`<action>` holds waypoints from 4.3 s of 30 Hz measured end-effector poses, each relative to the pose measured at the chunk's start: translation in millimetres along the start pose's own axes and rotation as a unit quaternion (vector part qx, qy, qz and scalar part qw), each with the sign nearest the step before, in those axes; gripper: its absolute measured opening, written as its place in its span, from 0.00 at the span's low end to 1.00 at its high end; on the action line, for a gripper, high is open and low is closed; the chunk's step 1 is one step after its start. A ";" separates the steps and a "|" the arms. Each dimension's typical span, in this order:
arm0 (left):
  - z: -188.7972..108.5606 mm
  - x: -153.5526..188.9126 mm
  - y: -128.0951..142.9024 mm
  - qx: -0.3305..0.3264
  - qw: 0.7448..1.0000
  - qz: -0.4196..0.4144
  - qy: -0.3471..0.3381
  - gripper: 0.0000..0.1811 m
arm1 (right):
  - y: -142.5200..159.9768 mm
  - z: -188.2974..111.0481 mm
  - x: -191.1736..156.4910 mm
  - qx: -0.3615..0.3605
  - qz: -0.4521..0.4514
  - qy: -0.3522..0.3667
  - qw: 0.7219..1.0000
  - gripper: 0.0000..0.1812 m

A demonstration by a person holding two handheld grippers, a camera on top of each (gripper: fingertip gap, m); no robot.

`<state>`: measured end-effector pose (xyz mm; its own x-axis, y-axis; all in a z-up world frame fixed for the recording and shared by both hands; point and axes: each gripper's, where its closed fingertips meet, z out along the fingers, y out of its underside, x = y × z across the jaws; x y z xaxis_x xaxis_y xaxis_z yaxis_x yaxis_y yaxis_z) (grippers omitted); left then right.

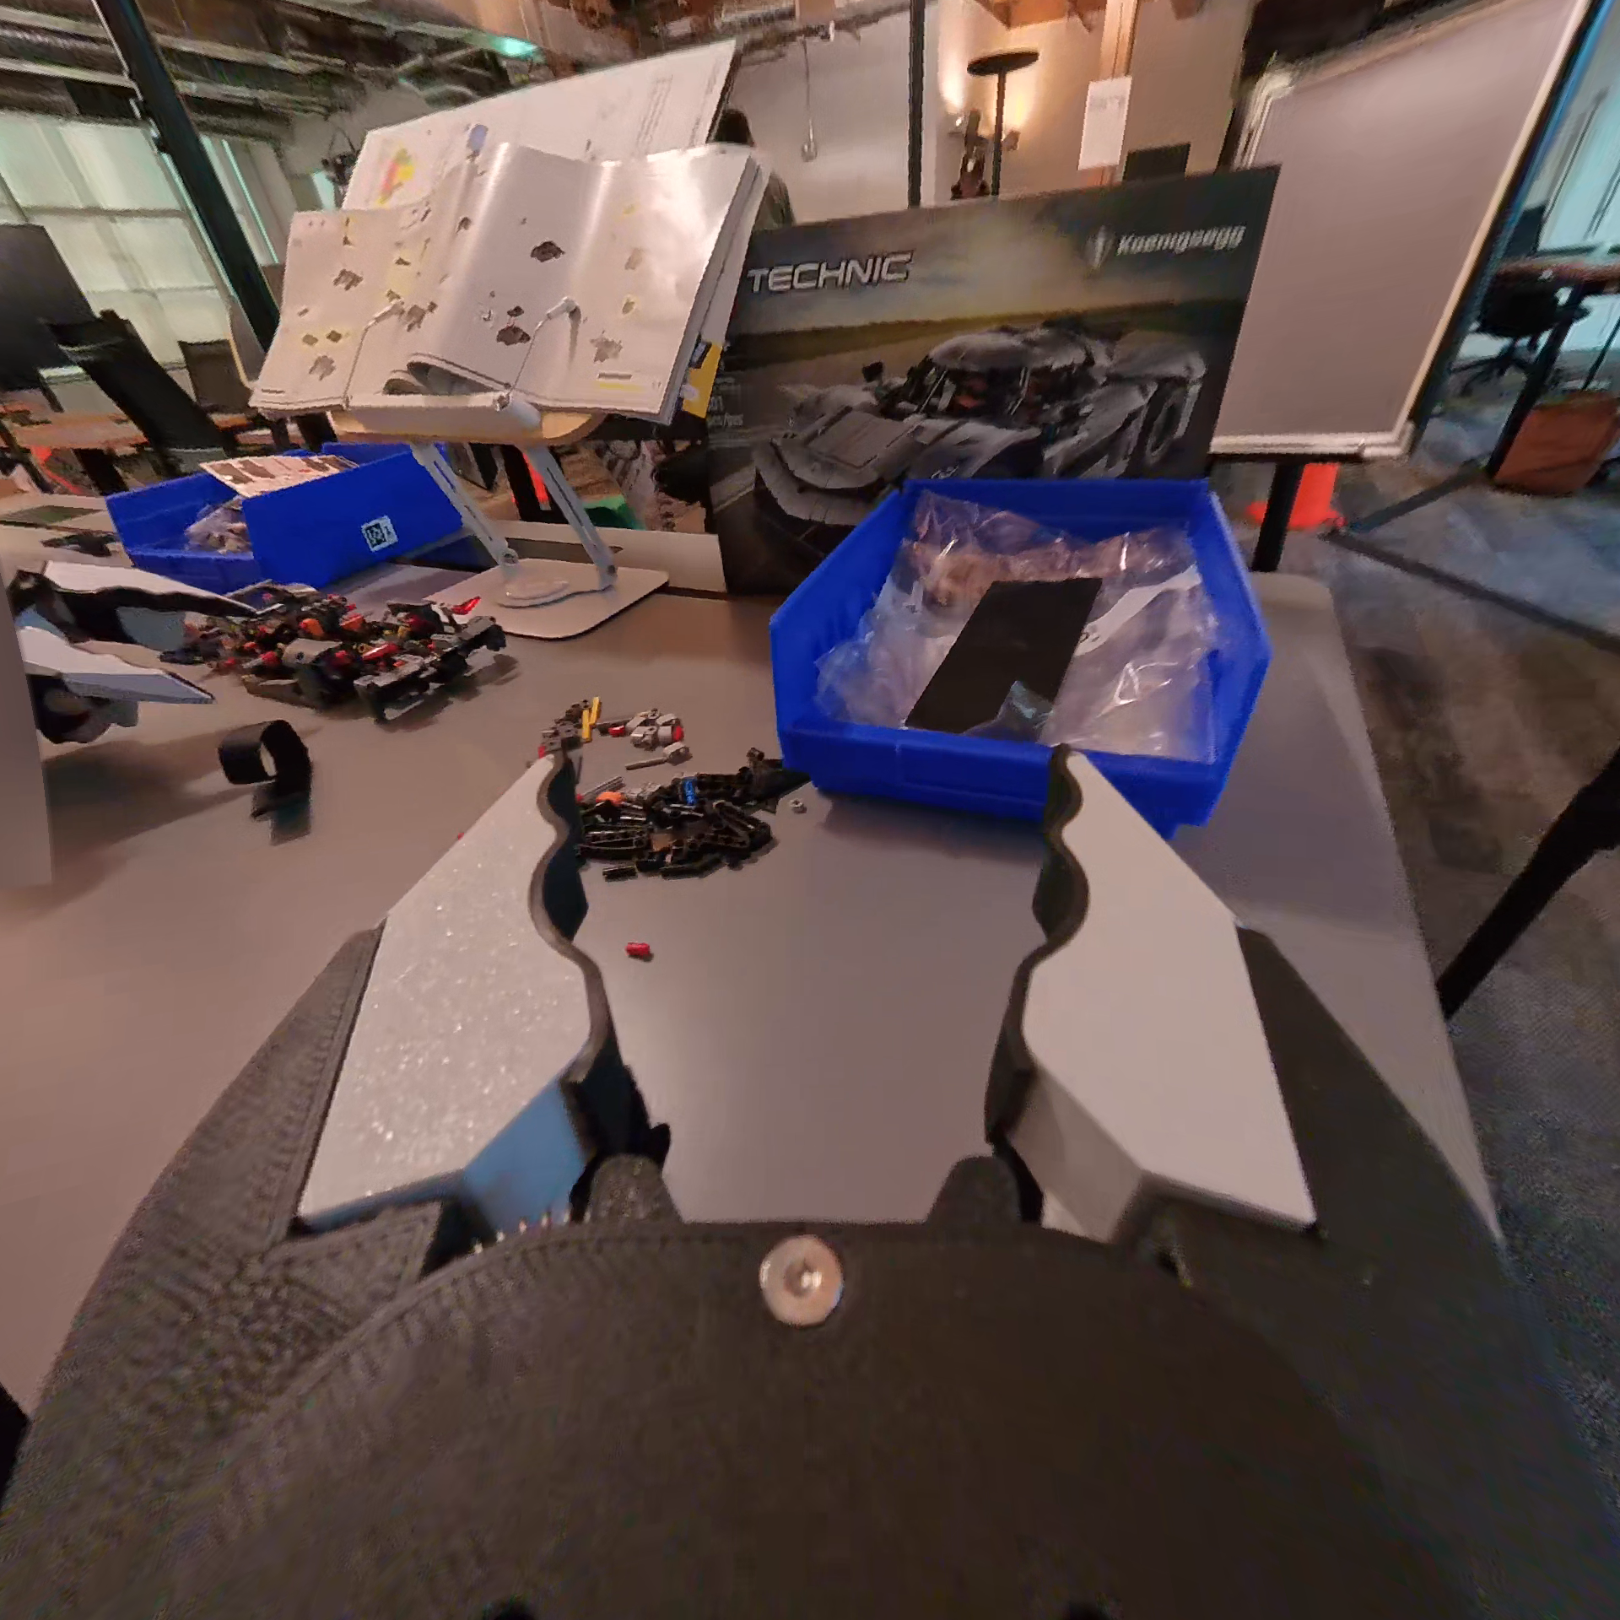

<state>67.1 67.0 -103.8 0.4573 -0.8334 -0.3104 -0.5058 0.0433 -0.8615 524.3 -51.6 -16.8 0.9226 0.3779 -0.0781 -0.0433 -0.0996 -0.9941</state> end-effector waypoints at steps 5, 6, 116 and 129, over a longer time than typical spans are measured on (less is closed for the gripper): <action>-4.7 -1.4 -7.8 0.019 1.000 -0.006 0.007 0.44 | 0.7 -14.3 20.8 -0.038 -0.038 0.047 0.997 0.56; -5.3 0.8 -10.2 0.021 1.000 -0.002 0.009 0.44 | 4.8 -24.0 36.0 -0.066 -0.039 0.071 0.995 0.54; -0.6 4.9 -16.3 0.026 0.999 0.015 -0.016 0.43 | 156.3 -152.1 125.6 -0.576 0.012 0.143 0.805 0.56; -8.5 -8.6 -23.5 0.038 0.999 0.012 -0.026 0.43 | 115.2 -113.6 111.6 -0.504 -0.004 0.114 0.856 0.60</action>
<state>68.8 68.5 -77.5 0.4847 -0.8018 -0.3495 -0.4604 0.1059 -0.8814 665.9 -125.5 -131.5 0.9773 0.2034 0.0591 0.2093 -0.8853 -0.4152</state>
